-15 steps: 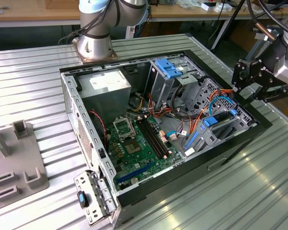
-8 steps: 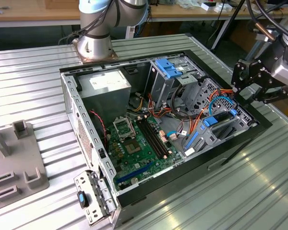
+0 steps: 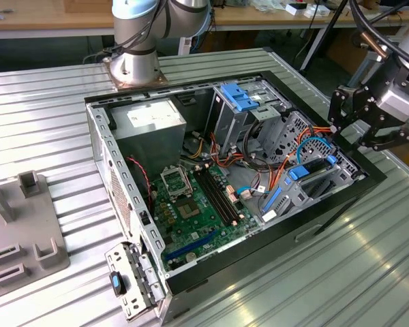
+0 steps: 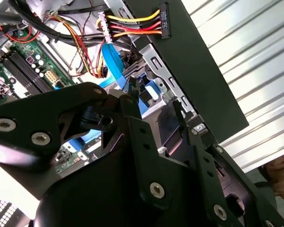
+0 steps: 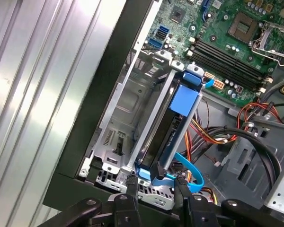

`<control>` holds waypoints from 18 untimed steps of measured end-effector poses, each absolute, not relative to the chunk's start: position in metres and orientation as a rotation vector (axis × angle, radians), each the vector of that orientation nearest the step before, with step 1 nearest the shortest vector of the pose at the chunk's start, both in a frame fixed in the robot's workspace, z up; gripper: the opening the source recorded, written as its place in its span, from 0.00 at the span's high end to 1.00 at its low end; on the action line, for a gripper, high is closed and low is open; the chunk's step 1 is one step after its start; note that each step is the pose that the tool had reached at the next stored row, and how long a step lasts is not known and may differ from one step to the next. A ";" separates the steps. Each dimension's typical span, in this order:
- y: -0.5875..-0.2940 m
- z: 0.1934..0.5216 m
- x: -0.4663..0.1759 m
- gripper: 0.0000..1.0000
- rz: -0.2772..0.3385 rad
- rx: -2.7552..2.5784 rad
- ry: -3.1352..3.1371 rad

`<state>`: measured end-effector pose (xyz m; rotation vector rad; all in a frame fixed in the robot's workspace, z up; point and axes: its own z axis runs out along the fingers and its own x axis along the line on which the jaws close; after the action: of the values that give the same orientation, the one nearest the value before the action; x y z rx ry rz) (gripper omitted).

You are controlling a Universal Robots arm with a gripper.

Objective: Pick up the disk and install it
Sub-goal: 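Insert the first disk wire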

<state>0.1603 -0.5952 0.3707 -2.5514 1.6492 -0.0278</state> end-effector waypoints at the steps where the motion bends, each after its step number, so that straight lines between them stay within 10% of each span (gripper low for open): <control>1: -0.595 0.370 0.160 0.56 -0.034 -2.543 1.672; 14: -0.595 0.370 0.153 0.56 -0.038 -2.515 1.717; 18: -0.595 0.370 0.153 0.72 -0.039 -2.506 1.730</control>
<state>0.1530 -0.5952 0.3702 -2.5057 1.7303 -0.0389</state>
